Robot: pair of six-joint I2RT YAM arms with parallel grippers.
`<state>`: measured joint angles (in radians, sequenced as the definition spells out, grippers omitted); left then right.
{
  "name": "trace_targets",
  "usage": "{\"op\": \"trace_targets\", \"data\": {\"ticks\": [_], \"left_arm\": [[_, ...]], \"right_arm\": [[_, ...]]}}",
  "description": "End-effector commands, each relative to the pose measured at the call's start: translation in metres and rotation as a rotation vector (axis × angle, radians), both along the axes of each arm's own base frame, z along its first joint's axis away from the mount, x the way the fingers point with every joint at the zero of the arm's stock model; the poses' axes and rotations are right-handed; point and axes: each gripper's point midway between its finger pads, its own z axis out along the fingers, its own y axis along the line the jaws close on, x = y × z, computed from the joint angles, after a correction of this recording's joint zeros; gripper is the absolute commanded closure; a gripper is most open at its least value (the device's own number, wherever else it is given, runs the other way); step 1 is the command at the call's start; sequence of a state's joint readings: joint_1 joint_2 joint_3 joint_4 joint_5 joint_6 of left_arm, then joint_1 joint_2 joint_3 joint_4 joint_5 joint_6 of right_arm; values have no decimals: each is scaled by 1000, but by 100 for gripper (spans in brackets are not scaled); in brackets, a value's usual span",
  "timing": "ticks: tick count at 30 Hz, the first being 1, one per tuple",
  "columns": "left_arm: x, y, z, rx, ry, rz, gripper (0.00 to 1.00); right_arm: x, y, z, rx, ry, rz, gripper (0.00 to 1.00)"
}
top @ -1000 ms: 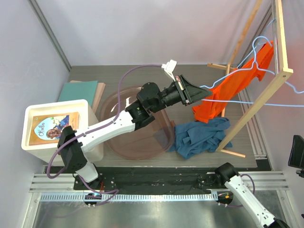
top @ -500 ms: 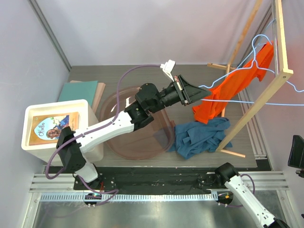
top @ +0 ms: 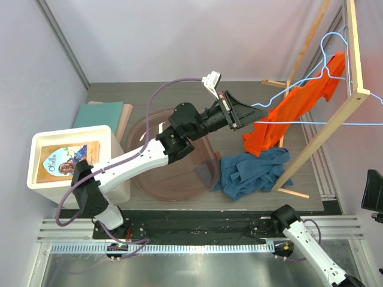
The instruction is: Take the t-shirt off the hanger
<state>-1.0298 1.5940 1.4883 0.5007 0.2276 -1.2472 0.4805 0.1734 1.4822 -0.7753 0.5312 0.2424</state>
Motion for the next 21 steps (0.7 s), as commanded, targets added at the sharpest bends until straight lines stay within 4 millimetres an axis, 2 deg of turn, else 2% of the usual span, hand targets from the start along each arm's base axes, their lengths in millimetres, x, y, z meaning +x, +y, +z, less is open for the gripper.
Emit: {"op": "trace_targets", "data": {"ticks": [1,4,7,10,16,21], "left_arm": [[-24,8,31,-82,-54,-58,100],[-31,6,30,-78,-65,-83,100],[-33,1,18,-45,-43,-98,100],[-38,4,18,-56,-53,-120,100],[-44,4,1,-10,-34,-144,99],[-52,7,-3,-4,-66,-172,100]], "right_arm": [[-1,1,4,6,-18,9,17],[-1,0,2,5,-15,4,17],[-2,-1,2,7,-16,3,17],[-3,-2,2,8,-18,-2,17],[-3,-2,3,7,-19,0,17],[-2,-1,2,8,-15,0,17]]}}
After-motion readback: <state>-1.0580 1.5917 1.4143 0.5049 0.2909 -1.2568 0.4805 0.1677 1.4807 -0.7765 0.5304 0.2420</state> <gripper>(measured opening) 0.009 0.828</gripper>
